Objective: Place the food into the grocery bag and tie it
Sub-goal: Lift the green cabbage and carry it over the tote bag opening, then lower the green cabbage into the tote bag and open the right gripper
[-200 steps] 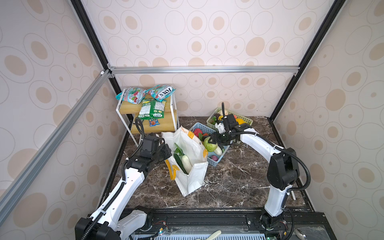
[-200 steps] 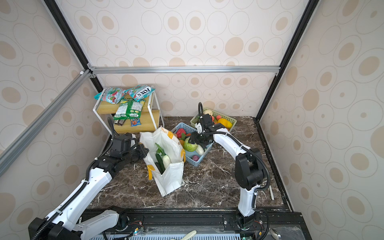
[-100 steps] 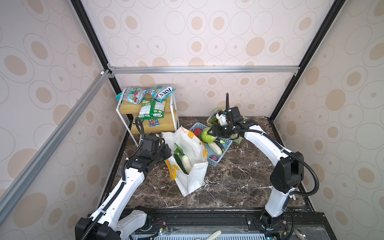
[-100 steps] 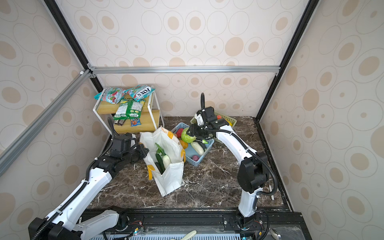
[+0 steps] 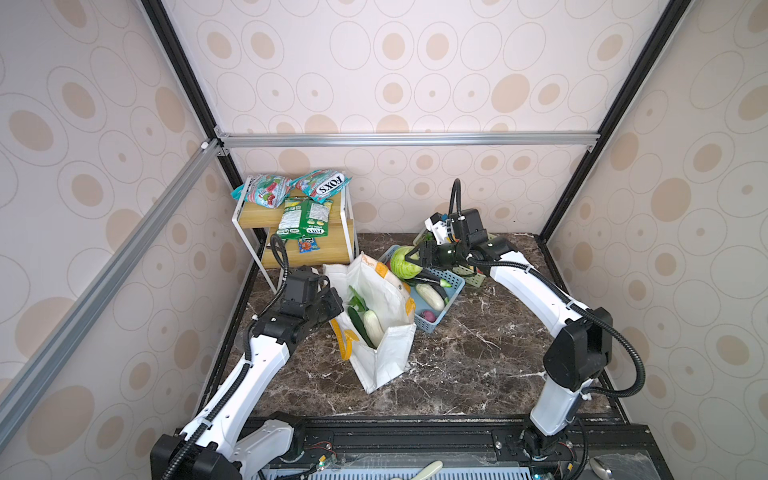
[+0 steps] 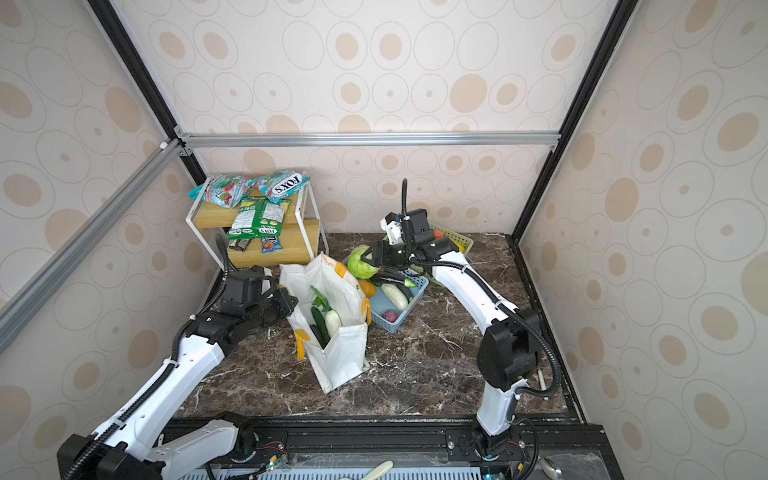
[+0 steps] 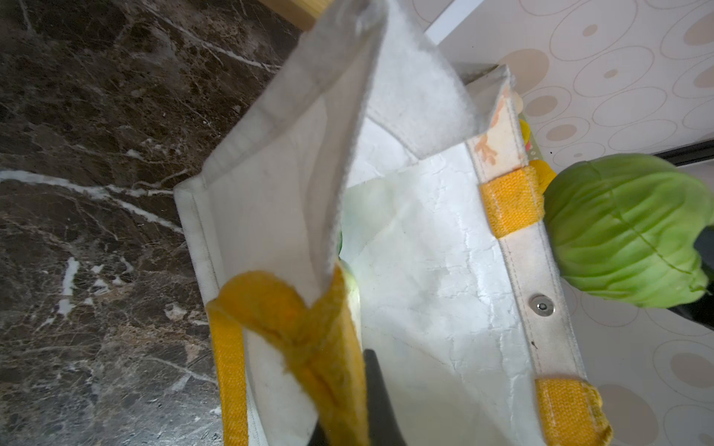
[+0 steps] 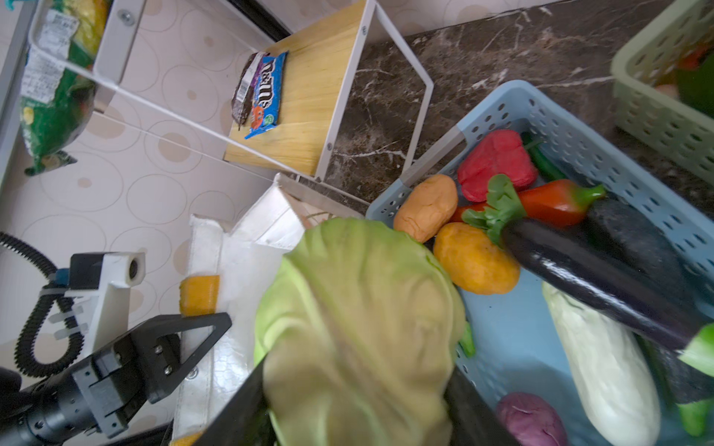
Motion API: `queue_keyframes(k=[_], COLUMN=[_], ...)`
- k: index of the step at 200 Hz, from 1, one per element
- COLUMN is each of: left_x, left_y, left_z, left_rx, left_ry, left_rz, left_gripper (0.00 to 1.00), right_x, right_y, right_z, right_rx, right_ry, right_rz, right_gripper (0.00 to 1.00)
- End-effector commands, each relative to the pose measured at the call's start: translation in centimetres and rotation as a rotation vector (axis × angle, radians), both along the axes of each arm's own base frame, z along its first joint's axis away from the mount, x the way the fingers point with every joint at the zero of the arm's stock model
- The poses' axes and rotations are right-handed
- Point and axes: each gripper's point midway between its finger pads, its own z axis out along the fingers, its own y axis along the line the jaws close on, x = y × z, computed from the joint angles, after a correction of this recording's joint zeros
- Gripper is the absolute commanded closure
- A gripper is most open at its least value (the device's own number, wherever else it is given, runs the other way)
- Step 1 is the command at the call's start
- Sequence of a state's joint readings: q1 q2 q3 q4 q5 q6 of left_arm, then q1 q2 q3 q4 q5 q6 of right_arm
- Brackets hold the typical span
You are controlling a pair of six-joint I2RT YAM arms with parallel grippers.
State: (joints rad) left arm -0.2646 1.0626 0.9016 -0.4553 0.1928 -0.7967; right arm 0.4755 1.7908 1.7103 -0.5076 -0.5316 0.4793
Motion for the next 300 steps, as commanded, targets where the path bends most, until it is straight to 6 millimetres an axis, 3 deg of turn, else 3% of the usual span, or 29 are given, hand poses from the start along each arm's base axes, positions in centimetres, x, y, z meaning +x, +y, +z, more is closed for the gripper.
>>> queue_keyframes(k=[1,96,185,300], left_x=[1.1,1.2,1.4,1.6], left_y=[-0.2,-0.4,-0.4,-0.7], left_z=[2.2,2.2,2.3,2.0], left_rx=[-0.013,-0.015,-0.016,-0.023], left_ry=[-0.070,-0.074,-0.077,-0.072], left_rz=[-0.001,-0.005,-0.007,-0.013], left_gripper=[1.00,1.00,1.00,1.00], right_x=[-1.5,-5.6,-11.1,-12.8], right_y=[2.1,6.5,9.3,9.2], right_z=[3.9,3.7,-1.0,-6.4], right_rx=[0.067,-0.007,-0.234,-0.392], right_ry=[-0.096,-0.152,-0.129,-0.049], right_rz=[0.101,0.333,0.606,0.687], right_gripper=[0.41,0.41,0.42,0.42])
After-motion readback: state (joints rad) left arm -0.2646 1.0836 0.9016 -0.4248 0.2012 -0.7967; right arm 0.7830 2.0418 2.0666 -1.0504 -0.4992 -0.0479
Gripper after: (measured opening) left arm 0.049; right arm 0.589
